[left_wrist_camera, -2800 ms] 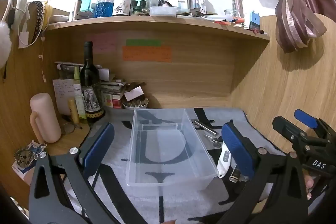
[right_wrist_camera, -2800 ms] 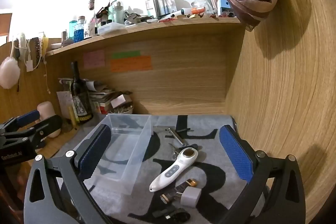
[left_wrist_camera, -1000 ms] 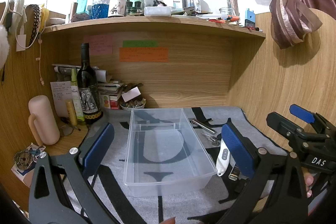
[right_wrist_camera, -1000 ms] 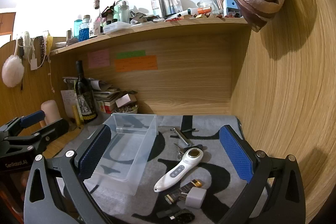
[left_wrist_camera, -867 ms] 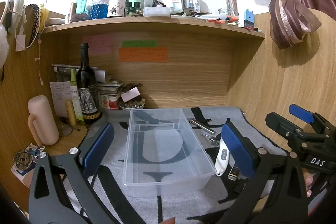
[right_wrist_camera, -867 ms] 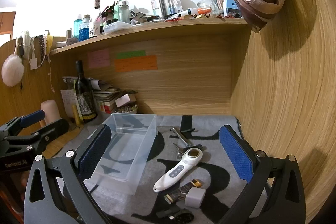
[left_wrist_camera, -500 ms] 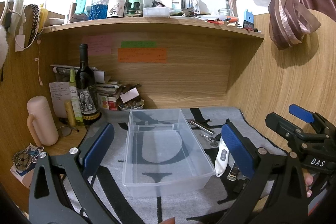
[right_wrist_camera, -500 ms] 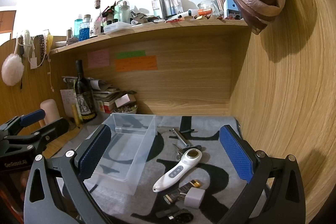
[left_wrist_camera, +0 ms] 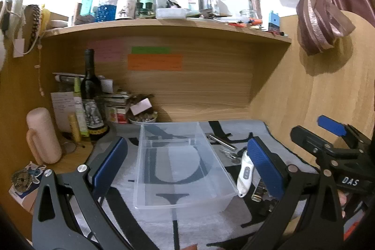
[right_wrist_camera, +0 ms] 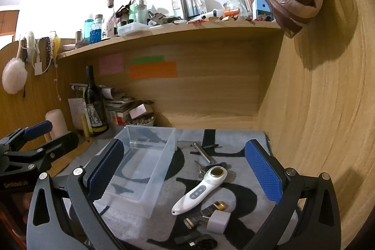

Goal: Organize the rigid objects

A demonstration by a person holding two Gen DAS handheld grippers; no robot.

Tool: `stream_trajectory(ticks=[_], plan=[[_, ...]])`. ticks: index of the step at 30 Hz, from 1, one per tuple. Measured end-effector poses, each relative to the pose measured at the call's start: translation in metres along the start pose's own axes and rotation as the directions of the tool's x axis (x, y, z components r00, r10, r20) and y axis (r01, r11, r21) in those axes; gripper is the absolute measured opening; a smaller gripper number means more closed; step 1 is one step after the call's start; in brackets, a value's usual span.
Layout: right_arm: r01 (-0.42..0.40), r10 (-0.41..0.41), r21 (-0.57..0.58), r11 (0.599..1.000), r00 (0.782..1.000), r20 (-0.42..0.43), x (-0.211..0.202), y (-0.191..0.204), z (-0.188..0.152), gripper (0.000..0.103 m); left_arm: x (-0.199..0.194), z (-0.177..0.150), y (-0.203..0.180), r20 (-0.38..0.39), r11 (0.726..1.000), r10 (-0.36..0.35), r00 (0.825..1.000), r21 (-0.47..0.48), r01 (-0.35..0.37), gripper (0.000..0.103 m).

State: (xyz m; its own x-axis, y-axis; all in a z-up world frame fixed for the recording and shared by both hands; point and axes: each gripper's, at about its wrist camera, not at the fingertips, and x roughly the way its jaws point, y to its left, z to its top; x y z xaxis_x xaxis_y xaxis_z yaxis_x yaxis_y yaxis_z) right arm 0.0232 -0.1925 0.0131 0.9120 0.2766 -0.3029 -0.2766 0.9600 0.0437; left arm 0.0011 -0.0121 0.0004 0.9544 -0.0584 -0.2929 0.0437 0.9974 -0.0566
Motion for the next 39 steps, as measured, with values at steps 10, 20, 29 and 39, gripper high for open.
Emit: stream_trajectory(ticks=[10,20,29,39], plan=[[0.031,-0.029,0.048,0.998,0.998,-0.052,0.027,-0.015,-0.001,0.1,0.026,-0.004,0.026,-0.068,0.998,-0.043,0.997,-0.044,0.04,0.079],[0.103,-0.092,0.071,0.992,0.985,-0.145,0.058,-0.045,0.001,0.079,0.1,-0.013,0.095,-0.334,0.983,-0.088,0.938,-0.181,0.028,0.037],[0.142,-0.11,0.092,0.986,0.951,-0.29,0.099,-0.069,-0.011,0.066,0.153,-0.035,0.128,-0.502,0.974,-0.125,0.856,-0.228,0.008,0.028],[0.117,-0.04,0.127,0.985,0.869,-0.493,0.152,-0.073,-0.039,0.057,0.174,-0.041,0.123,-0.572,0.972,-0.182,0.8,-0.226,0.059,0.015]])
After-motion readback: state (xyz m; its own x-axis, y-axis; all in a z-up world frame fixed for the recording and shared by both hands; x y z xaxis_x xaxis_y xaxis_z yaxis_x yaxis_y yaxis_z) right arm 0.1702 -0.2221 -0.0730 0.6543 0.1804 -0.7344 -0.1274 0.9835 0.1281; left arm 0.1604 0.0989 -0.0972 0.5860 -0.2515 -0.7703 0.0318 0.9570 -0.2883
